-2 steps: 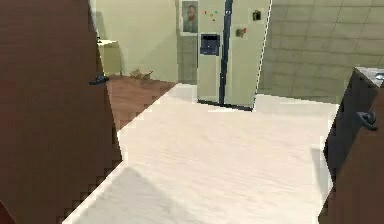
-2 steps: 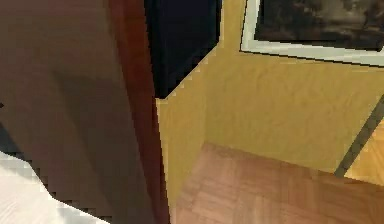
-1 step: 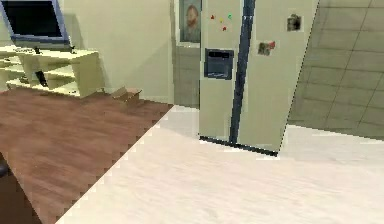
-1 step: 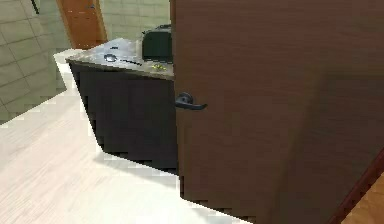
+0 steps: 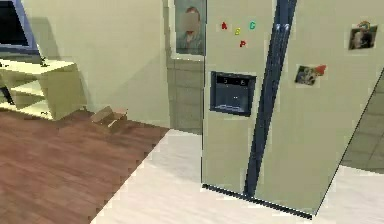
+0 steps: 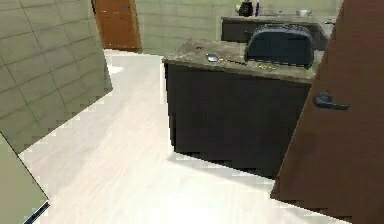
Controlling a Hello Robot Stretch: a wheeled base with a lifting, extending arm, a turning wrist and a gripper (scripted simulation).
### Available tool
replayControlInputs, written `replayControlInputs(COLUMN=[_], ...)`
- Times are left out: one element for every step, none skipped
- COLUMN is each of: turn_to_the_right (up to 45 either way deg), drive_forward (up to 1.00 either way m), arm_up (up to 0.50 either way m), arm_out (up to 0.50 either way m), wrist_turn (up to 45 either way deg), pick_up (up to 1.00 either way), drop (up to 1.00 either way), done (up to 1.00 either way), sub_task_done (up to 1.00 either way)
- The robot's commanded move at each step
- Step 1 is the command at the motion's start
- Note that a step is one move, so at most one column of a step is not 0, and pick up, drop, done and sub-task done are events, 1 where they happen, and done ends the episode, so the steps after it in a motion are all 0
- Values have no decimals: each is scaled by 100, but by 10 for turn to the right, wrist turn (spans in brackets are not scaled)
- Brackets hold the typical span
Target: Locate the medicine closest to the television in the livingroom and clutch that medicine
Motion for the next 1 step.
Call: replayControlInputs(turn_to_the_right=[180], drive_forward=[0], arm_up=[0], arm_out=[0], wrist_turn=[0], pick_up=[0], drop=[0], done=[0], sub_task_done=[0])
